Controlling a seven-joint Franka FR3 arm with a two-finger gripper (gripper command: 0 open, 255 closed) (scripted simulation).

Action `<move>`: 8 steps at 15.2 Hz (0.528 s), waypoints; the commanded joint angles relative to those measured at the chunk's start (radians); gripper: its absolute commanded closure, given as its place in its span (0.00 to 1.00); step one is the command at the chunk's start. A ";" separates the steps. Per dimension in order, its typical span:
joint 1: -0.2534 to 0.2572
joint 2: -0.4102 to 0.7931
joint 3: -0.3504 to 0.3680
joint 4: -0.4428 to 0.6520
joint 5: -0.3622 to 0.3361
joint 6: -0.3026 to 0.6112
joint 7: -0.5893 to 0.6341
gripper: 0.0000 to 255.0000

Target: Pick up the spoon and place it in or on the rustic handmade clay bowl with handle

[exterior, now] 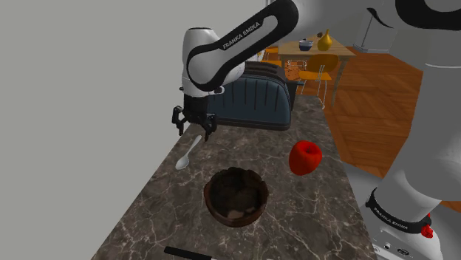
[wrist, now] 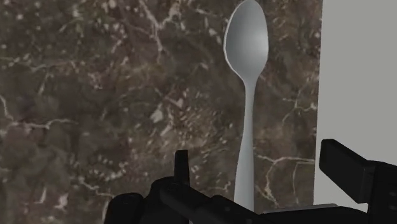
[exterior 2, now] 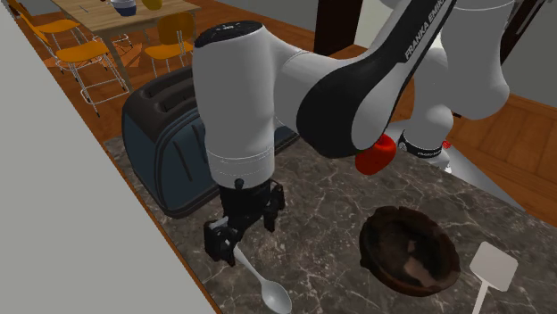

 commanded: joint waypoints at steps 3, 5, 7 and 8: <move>0.015 0.057 -0.012 0.028 -0.025 0.034 0.042 0.00; 0.020 0.075 -0.014 0.024 -0.032 0.055 0.046 0.00; 0.026 0.093 -0.016 0.020 -0.038 0.076 0.051 0.00; 0.030 0.107 -0.018 0.018 -0.044 0.093 0.054 0.00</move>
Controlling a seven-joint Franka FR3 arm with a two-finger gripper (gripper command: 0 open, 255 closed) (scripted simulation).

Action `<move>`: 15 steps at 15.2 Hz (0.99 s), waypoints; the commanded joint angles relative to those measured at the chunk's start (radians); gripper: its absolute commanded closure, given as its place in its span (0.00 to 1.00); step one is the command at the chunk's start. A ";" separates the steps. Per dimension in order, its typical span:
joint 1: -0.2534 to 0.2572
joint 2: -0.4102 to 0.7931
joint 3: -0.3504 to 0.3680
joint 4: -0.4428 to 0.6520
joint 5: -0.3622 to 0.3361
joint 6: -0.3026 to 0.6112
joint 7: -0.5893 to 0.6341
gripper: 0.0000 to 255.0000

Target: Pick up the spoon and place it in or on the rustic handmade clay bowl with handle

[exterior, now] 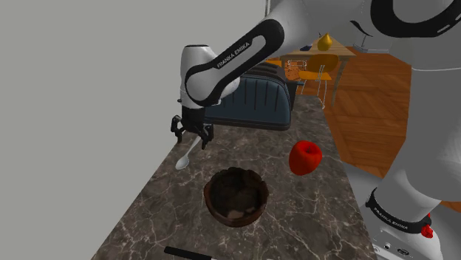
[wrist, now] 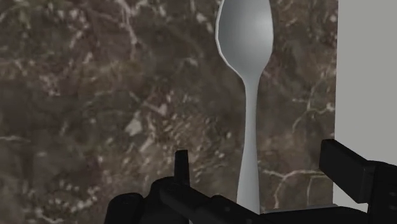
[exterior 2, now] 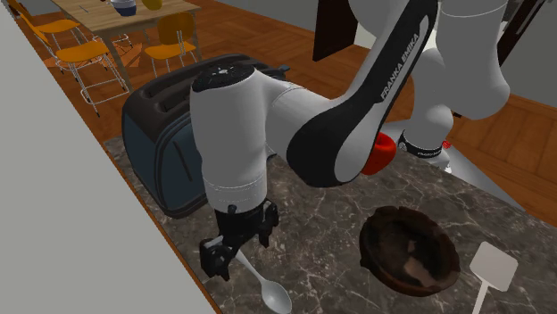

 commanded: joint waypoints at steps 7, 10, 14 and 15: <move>0.005 0.010 -0.001 -0.001 -0.004 0.012 0.004 0.00; 0.005 0.010 -0.001 -0.001 -0.004 0.012 0.004 1.00; 0.004 0.010 -0.001 0.000 -0.004 0.011 0.004 1.00; 0.004 0.010 -0.001 0.000 -0.004 0.011 0.004 1.00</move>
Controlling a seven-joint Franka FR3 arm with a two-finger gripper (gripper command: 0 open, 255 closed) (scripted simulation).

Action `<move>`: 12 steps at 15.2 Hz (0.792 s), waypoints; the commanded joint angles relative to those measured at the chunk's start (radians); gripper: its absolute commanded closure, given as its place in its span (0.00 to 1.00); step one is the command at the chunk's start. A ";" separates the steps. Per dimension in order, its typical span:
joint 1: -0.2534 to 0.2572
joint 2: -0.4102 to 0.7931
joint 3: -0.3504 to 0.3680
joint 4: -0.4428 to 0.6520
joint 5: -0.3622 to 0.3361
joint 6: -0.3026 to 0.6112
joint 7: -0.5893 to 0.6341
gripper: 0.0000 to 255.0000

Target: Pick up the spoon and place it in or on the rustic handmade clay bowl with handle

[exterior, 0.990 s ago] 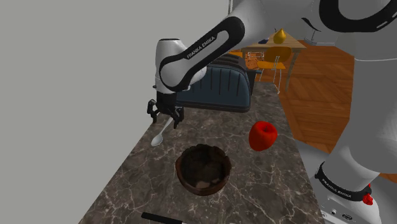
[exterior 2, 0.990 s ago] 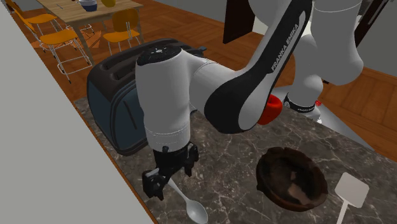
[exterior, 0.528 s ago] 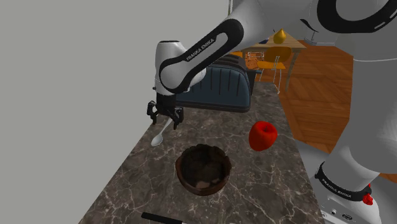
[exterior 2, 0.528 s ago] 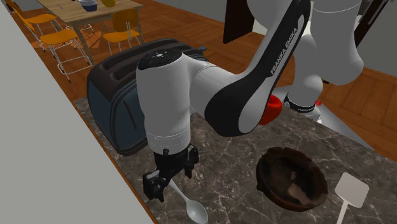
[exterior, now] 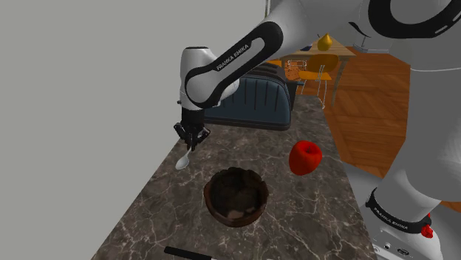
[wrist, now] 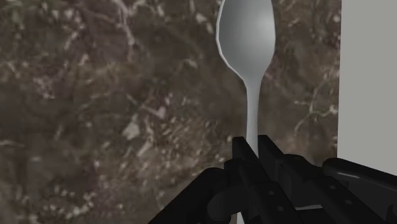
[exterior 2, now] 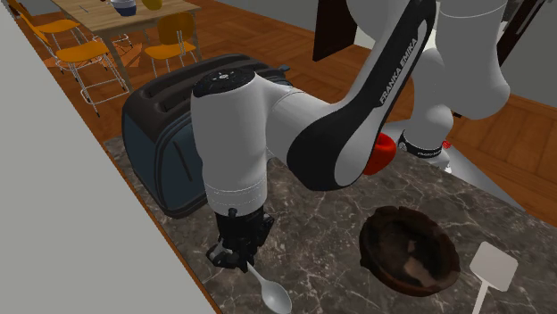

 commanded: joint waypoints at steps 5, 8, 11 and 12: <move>-0.002 -0.014 0.003 0.007 0.004 -0.021 0.000 1.00; -0.005 -0.035 0.006 0.021 0.011 -0.055 0.001 1.00; -0.008 -0.055 0.009 0.037 0.017 -0.090 0.001 1.00; -0.009 -0.061 0.009 0.043 0.018 -0.101 0.001 1.00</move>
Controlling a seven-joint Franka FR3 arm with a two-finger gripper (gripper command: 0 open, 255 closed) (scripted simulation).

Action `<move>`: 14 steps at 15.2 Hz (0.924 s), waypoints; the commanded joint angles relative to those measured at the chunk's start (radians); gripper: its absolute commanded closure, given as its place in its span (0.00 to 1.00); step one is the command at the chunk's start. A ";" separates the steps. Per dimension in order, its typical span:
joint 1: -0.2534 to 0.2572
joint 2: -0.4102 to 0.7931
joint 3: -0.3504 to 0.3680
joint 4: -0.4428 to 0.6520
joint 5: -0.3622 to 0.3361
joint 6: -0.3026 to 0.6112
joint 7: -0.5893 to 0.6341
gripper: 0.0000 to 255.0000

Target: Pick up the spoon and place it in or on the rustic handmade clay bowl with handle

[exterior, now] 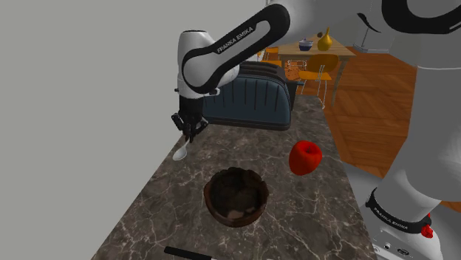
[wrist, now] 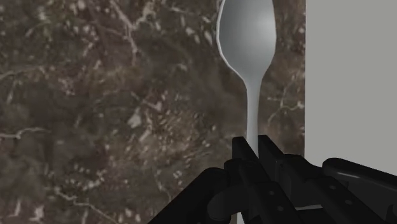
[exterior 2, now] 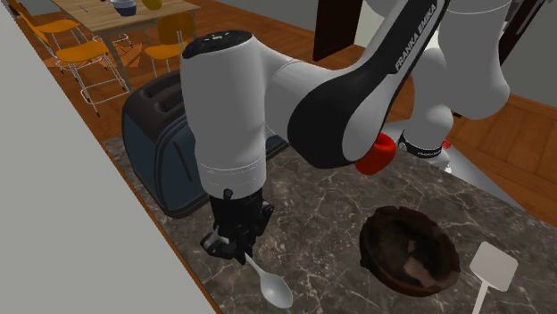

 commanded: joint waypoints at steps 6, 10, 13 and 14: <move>-0.005 -0.040 0.005 0.046 0.011 -0.085 0.003 1.00; -0.008 -0.059 0.007 0.077 0.016 -0.133 0.006 1.00; -0.009 -0.071 0.008 0.103 0.019 -0.170 0.009 1.00; -0.009 -0.074 0.008 0.112 0.019 -0.182 0.009 1.00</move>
